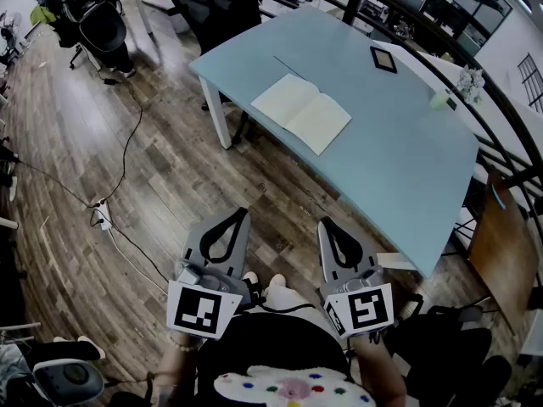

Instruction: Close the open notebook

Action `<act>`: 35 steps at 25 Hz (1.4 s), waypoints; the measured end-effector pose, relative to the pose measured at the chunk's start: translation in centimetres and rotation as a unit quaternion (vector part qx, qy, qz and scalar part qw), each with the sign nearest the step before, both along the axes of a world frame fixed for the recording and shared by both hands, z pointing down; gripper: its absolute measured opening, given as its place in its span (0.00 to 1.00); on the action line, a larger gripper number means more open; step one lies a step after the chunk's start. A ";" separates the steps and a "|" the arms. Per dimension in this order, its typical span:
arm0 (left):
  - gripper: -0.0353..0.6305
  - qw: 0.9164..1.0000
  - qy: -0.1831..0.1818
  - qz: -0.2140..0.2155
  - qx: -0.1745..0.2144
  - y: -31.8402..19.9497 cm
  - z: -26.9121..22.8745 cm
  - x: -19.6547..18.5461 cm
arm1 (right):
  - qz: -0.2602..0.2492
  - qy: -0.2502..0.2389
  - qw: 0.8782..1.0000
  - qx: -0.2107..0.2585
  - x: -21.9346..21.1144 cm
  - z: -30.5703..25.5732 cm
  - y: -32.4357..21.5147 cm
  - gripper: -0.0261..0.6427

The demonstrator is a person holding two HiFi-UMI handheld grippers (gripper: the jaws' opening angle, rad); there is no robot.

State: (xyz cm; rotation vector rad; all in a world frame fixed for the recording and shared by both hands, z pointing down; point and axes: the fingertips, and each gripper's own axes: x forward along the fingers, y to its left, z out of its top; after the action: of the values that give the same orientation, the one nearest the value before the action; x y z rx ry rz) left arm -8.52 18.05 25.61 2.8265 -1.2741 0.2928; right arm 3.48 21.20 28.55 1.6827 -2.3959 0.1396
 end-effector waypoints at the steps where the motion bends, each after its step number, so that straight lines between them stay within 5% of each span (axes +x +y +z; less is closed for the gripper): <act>1: 0.08 1.000 0.000 0.000 0.000 0.0 0.0 0.1 | -0.001 0.001 1.000 -0.001 0.0 0.0 0.1 0.10; 35: 0.08 0.999 -0.005 -0.036 0.006 1.3 0.1 2.4 | -0.025 -0.003 1.000 0.006 2.8 0.0 0.9 0.09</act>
State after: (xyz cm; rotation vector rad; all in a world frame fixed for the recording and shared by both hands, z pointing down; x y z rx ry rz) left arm -6.11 19.35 25.73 2.7847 -1.3797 0.2991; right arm 6.33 22.06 28.56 1.6290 -2.4462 0.1225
